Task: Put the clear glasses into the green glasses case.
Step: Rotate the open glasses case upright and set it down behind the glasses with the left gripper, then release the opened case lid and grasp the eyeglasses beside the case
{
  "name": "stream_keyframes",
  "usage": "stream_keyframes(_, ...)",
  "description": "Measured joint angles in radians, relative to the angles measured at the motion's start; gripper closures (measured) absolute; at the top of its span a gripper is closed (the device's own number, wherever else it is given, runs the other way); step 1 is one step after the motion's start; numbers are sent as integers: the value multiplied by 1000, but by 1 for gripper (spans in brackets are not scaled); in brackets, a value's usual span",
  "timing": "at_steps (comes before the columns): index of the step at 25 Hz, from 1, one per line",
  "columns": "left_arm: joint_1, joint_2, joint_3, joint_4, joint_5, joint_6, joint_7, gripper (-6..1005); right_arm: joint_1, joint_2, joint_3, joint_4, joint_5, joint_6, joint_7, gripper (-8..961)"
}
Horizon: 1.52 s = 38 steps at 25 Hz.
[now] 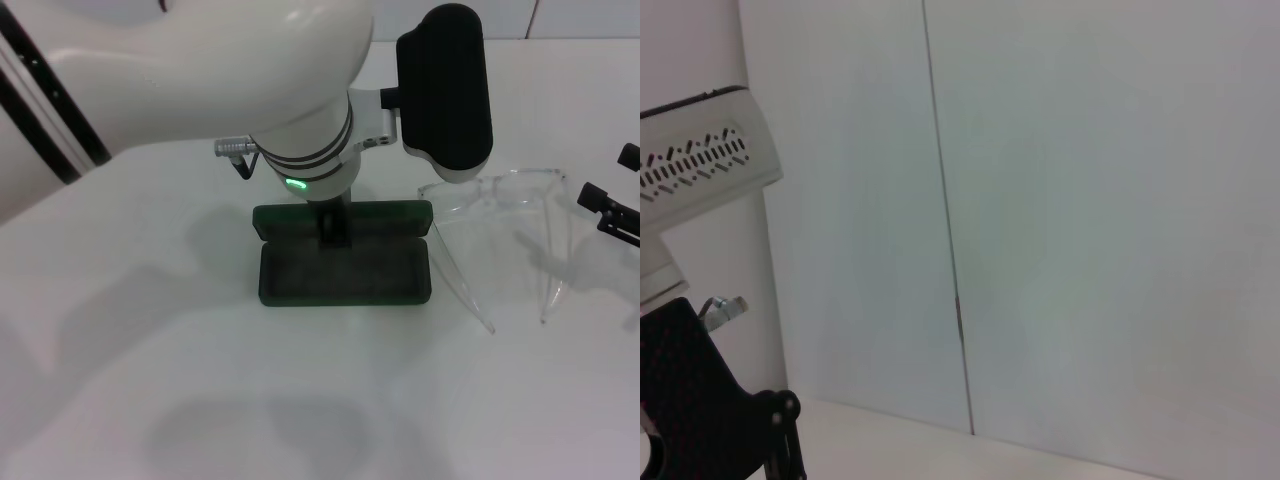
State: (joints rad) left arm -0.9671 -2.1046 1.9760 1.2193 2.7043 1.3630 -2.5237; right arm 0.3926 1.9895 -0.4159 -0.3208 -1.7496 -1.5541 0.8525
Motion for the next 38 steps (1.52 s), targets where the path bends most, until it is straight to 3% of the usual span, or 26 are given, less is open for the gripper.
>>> stream_keyframes(24,-4,-2,41,-17,1,-75,-55,768,-12,10,2,6,1,8,-20,182)
stream_keyframes(34,-4,0,71,18,8,-75,-57,691,-27,9,2,6,1,10,-21,187)
stream_keyframes(37,1,2,66,48,11,-73,-56,549,-28,9,2,6,1,12,-21,188)
stream_keyframes(38,4,3,65,56,11,-71,-56,549,-28,9,2,6,1,12,-22,189)
